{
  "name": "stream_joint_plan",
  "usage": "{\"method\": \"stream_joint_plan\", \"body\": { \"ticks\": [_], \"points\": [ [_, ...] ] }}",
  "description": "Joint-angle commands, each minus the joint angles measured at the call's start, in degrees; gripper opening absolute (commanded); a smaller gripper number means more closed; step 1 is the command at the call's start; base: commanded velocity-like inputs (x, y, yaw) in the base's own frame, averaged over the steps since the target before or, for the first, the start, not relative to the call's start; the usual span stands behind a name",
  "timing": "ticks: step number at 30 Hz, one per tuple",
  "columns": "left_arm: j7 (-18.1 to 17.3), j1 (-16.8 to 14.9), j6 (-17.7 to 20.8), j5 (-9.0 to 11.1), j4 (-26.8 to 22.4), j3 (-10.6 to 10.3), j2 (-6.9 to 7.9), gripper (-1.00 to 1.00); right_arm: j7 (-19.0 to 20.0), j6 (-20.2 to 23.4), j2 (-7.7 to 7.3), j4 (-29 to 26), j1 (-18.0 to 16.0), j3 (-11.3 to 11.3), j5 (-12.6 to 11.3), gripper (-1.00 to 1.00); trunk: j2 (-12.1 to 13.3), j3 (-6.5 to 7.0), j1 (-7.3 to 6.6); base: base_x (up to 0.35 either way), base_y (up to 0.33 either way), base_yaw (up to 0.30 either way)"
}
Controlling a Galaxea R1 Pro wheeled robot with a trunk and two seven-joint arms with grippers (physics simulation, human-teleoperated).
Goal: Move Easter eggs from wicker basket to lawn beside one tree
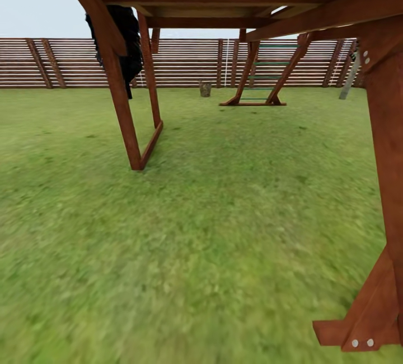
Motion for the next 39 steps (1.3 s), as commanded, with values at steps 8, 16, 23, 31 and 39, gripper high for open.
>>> {"method": "stream_joint_plan", "body": {
  "ticks": [8, 16, 23, 31, 39],
  "points": [
    [0.1, 0.0, -0.2, 0.3, 0.3, 0.0, -0.01, 1.00, 0.0, -0.2, 0.00, 0.0, -0.1, -0.1, 0.5, 1.00, 0.0, -0.05, 0.02, 0.314, -0.077, 0.000],
    [0.1, 0.0, -0.2, 0.3, 0.6, -0.1, -0.01, 1.00, 0.0, -0.3, 0.03, 0.0, -0.1, -0.1, 0.6, 1.00, 0.0, -0.05, 0.02, 0.314, -0.078, 0.000],
    [0.1, 0.0, -0.2, 0.3, 0.7, -0.1, -0.01, 1.00, 0.0, -0.3, 0.11, 0.0, -0.1, -0.1, 0.6, 1.00, 0.0, -0.05, 0.02, 0.314, -0.078, 0.087],
    [0.1, 0.0, -0.2, 0.3, 0.7, -0.1, -0.01, 1.00, 0.0, -0.3, 0.16, 0.0, -0.1, -0.1, 0.7, 1.00, 0.0, -0.05, 0.02, 0.314, -0.078, 0.016],
    [0.1, 0.0, -0.2, 0.4, 0.7, 0.0, 0.13, 1.00, 0.0, -0.3, 0.31, 0.0, -0.1, -0.1, 0.6, 1.00, 0.0, -0.05, 0.02, 0.314, -0.078, 0.000]
  ]
}}
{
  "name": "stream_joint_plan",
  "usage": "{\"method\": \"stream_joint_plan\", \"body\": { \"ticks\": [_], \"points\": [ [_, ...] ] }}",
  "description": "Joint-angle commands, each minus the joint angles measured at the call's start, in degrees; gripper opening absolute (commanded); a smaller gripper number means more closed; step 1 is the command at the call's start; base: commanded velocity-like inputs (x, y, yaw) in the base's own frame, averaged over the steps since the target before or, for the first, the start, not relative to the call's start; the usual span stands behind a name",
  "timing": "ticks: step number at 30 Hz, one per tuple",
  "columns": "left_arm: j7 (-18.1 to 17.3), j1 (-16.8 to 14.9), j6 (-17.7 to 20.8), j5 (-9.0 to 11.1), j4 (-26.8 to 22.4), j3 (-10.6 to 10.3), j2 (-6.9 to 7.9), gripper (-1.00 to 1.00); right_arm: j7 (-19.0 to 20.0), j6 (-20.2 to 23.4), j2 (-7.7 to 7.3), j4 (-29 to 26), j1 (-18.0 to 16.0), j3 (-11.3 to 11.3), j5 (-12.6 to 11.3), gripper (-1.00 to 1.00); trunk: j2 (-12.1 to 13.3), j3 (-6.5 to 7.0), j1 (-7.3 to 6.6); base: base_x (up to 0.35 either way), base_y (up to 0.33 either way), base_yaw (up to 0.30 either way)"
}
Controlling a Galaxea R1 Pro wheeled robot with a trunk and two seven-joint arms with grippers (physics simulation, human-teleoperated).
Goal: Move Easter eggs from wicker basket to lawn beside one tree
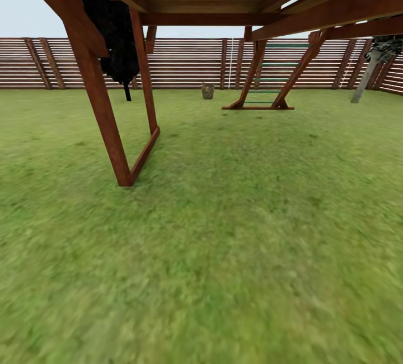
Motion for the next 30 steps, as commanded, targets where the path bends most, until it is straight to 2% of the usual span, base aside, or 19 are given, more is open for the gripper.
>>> {"method": "stream_joint_plan", "body": {
  "ticks": [1, 30],
  "points": [
    [0.1, 0.0, -0.2, 0.3, 0.0, 0.0, 0.00, 1.00, -0.1, -0.1, 0.02, 0.0, 0.0, 0.0, 0.4, 1.00, 0.0, -0.05, 0.02, 0.314, -0.078, 0.000],
    [0.2, 0.0, -0.2, 0.3, -0.1, -0.1, -0.03, 1.00, 0.0, -0.1, 0.12, 0.0, 0.0, 0.0, 0.5, 1.00, 0.0, -0.05, 0.02, 0.314, -0.078, 0.000]
  ]
}}
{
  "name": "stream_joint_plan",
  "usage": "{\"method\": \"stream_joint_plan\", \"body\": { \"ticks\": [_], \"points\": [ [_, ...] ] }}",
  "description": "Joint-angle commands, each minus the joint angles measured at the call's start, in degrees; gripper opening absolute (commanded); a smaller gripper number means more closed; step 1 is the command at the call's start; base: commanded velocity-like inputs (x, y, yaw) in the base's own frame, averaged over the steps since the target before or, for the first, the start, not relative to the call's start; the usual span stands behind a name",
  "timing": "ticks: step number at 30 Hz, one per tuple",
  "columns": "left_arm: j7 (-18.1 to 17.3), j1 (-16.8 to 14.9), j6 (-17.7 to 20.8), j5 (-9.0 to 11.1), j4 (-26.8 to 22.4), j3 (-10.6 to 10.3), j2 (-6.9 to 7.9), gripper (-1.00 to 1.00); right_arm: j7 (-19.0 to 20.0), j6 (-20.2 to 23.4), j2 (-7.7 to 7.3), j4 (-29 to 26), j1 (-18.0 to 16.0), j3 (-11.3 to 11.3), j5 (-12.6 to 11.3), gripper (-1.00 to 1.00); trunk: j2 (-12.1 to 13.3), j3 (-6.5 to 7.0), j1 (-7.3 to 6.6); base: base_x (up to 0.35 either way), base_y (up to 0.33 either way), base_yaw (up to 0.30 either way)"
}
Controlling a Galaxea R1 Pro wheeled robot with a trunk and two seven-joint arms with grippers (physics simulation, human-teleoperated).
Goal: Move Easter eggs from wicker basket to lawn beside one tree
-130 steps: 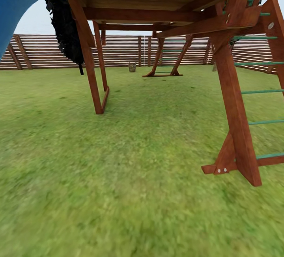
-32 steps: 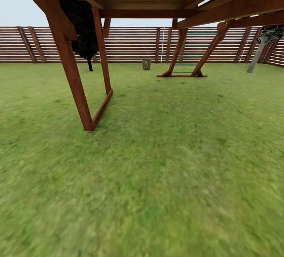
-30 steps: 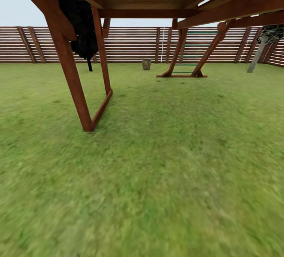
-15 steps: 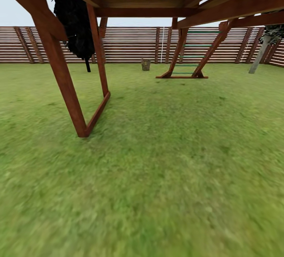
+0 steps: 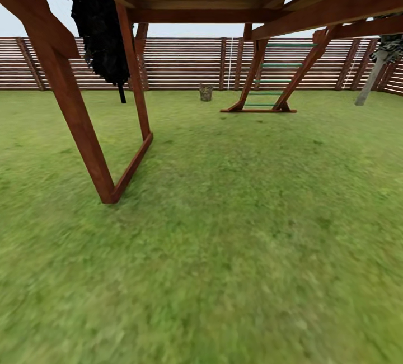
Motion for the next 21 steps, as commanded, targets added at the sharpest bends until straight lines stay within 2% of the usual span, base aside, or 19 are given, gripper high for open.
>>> {"method": "stream_joint_plan", "body": {
  "ticks": [1, 8, 15, 21],
  "points": [
    [0.1, 0.0, -0.2, 0.3, 0.0, 0.0, 0.01, 1.00, -0.1, -0.1, 0.01, 0.0, 0.0, -0.1, 0.4, 1.00, 0.0, -0.05, 0.02, 0.314, -0.078, 0.000],
    [0.1, 0.0, -0.2, 0.3, 0.1, 0.0, 0.03, 1.00, -0.1, -0.1, 0.02, 0.0, 0.0, -0.1, 0.4, 1.00, 0.0, -0.05, 0.02, 0.314, -0.078, 0.000],
    [0.1, 0.0, -0.2, 0.3, 0.1, 0.0, 0.03, 1.00, -0.2, -0.1, 0.05, 0.1, 0.0, -0.1, 0.2, 1.00, 0.0, -0.05, 0.02, 0.314, -0.078, 0.184],
    [0.1, 0.0, -0.2, 0.3, 0.1, 0.0, 0.03, 1.00, -0.2, -0.1, 0.03, 0.1, 0.0, -0.1, 0.3, 1.00, 0.0, -0.05, 0.02, 0.314, -0.078, 0.021]
  ]
}}
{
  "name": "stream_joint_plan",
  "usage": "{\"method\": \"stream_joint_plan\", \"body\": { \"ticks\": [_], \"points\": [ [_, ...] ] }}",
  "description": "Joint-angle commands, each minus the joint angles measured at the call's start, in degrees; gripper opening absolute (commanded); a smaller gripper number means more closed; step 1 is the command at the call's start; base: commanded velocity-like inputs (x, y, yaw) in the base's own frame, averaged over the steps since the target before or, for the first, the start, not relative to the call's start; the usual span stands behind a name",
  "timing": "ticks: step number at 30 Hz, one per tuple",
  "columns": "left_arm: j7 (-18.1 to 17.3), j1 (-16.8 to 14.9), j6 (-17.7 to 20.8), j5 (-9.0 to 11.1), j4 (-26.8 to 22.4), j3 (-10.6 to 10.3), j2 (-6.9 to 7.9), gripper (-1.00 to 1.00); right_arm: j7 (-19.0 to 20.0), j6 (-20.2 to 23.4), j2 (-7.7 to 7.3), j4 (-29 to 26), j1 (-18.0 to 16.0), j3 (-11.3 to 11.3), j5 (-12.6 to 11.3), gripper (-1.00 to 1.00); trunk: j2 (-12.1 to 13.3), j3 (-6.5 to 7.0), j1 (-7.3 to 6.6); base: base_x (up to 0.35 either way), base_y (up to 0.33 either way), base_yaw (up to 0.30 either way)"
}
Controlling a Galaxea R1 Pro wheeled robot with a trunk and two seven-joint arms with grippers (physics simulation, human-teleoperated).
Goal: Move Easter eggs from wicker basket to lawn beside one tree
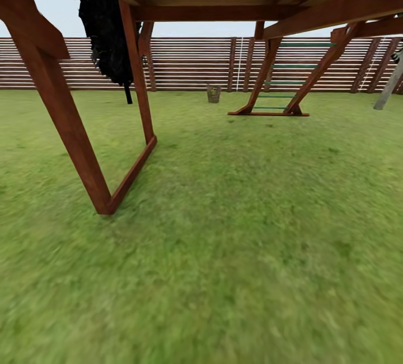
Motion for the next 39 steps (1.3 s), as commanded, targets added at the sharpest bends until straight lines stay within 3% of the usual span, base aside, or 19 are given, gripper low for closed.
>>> {"method": "stream_joint_plan", "body": {
  "ticks": [1, 11, 39],
  "points": [
    [0.1, 0.0, -0.2, 0.3, 0.0, 0.0, -0.02, 1.00, -0.1, -0.2, 0.02, 0.0, 0.0, 0.0, 0.4, 1.00, 0.0, -0.05, 0.02, 0.314, -0.078, 0.002],
    [0.2, 0.0, -0.2, 0.3, 0.0, -0.1, -0.02, 1.00, -0.1, 0.0, -0.10, 2.7, 0.0, 0.2, 0.5, 1.00, 0.0, -0.05, 0.02, 0.314, -0.078, 0.000],
    [0.2, 0.0, -0.2, 0.3, 0.0, -0.1, -0.02, 1.00, 0.0, -0.2, -0.34, 2.9, 0.0, 0.0, 0.6, 1.00, 0.0, 0.11, 0.02, 0.314, -0.084, -0.025]
  ]
}}
